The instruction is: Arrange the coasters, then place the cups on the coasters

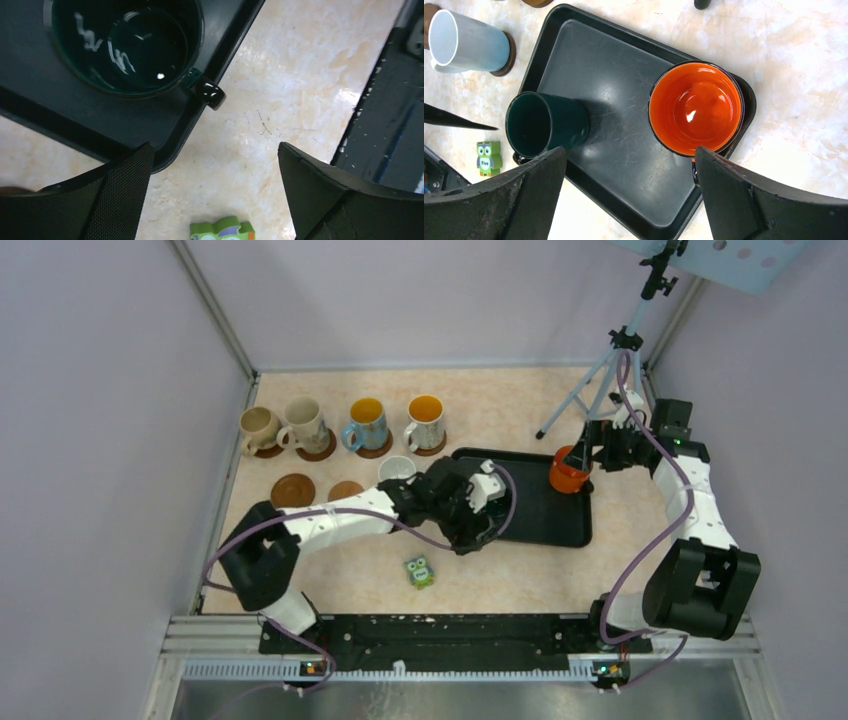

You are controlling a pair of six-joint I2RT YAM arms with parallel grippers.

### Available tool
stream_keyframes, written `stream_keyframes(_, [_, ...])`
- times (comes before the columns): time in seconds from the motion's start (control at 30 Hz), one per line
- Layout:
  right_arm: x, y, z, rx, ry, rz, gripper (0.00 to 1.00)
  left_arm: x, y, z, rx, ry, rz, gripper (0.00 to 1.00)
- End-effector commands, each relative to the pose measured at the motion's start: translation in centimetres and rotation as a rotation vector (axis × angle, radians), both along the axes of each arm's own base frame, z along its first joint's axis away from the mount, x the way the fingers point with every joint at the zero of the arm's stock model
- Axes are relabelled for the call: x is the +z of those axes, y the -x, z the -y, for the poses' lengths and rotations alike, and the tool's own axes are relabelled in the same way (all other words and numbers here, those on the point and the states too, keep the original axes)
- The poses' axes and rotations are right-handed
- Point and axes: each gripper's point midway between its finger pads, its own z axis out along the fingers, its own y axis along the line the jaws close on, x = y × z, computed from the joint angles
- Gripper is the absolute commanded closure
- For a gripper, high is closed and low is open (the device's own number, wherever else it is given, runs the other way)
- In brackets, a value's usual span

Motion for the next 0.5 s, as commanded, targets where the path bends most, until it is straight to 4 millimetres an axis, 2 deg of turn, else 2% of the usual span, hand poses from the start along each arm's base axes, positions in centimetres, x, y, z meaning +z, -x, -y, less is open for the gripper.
stream_keyframes(0.0, [1.3,-0.4,0.3,-0.009,0.009,0.056,0.02,-1.6,-1.4,2.4,0.105,-0.053,0.06,0.01])
stream_keyframes(0.1, [1.1,-0.3,0.3,-0.004,0.005,0.052,0.02,-2.2,-1.7,3.8,0.122,-0.065,0.036,0.02])
stream_keyframes(0.23, [1.0,-0.1,0.0,0.01,-0.005,0.048,0.02,-2.6,-2.4,4.4,0.167,-0.062,0.028,0.03])
stream_keyframes(0.33, [1.0,-0.1,-0.1,0.015,-0.007,0.048,0.01,-2.4,-3.4,4.1,0.229,-0.06,0.053,0.04])
stream_keyframes(0.47, [1.1,-0.1,-0.3,0.024,-0.02,0.05,0.01,-2.7,-5.6,3.0,0.321,-0.096,0.106,0.1])
